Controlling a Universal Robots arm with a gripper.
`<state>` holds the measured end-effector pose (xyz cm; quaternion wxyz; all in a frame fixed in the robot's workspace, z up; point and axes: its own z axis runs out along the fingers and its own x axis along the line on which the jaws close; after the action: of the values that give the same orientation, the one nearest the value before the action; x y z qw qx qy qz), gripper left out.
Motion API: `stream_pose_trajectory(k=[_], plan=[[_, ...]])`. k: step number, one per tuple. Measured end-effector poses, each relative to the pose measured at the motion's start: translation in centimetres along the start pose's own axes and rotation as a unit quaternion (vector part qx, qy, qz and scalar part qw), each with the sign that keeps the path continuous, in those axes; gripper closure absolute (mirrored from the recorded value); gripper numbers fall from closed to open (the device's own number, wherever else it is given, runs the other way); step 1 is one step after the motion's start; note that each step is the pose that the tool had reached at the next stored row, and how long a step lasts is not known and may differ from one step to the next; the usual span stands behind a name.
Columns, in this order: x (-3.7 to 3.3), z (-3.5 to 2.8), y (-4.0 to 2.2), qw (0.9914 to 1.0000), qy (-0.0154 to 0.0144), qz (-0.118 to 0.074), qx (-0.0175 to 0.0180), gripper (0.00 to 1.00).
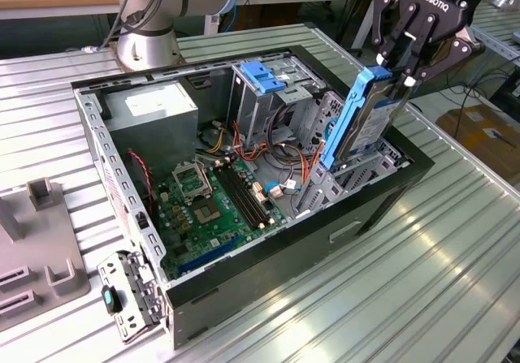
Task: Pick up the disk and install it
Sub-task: 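Insert the disk into the insertion slot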
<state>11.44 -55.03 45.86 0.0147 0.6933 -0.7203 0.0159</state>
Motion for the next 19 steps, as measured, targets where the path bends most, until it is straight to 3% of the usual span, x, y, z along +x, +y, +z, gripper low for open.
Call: stream_pose_trajectory(k=[15, 19], plan=[[-0.03, 1.01, 0.00, 1.00000, 0.0000, 0.000, 0.0000, 0.65], [-0.08, 2.07, 0.01, 1.00000, -0.0001, 0.000, 0.0000, 0.65]])
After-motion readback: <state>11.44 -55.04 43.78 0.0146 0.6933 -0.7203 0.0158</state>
